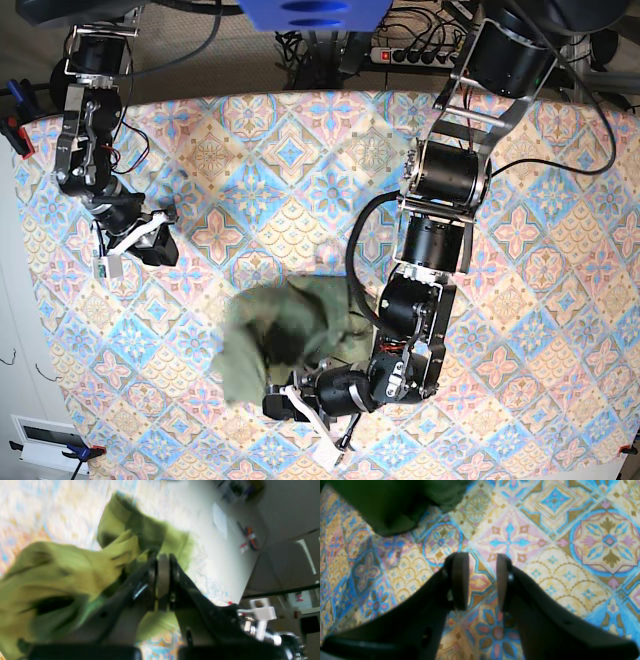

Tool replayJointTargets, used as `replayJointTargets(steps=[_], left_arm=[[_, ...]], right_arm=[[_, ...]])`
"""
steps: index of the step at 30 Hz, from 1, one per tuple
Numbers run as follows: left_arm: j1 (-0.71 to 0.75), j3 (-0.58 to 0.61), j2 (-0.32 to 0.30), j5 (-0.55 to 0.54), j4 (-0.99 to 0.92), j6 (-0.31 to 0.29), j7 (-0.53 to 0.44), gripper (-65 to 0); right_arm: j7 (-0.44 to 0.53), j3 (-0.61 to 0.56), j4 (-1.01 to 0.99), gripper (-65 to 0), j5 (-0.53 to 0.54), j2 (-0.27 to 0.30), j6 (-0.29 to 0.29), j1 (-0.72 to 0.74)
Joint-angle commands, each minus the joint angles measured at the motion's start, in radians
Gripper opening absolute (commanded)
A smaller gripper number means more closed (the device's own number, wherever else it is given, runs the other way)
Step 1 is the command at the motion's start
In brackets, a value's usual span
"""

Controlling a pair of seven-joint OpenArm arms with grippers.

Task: Layout the t-shirt on the table in an organized manner, then fold the t-shirt properly
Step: 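Lower the t-shirt onto the table and release with the left gripper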

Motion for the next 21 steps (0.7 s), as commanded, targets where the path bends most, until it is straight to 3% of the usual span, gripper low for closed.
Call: replayJointTargets(steps=[1, 11, 14, 16, 19, 21], left_arm=[[-0.044, 0.002, 0.003, -0.029, 0.030, -0.011, -0.055, -65.0], [0.002, 0.000, 0.003, 0.080, 0.033, -0.011, -0.106, -64.1], [0.007, -0.020, -0.008, 0.076, 0.108, -0.011, -0.051, -53.9], [0.051, -0.060, -0.046, 0.059, 0.205, -0.011, 0.020, -43.1], [0.154, -0.124, -0.135, 0.014, 0.323, -0.011, 0.055, -28.2], [0.222, -0.155, -0.189, -0.024, 0.372, -0.011, 0.057, -22.9]], right_arm=[[0.020, 0.006, 0.019, -47.0, 0.014, 0.015, 0.005, 0.014], [0.012, 0.004, 0.019, -46.9, 0.014, 0.015, 0.005, 0.011], [0.012, -0.019, 0.020, -46.5, 0.014, 0.015, 0.030, 0.011], [0.012, -0.063, 0.020, -44.1, 0.014, 0.015, 0.039, 0.015], [0.014, -0.110, 0.022, -39.8, 0.004, 0.018, 0.039, 0.061], [0.012, -0.136, 0.022, -39.1, -0.031, 0.018, 0.039, 0.091]])
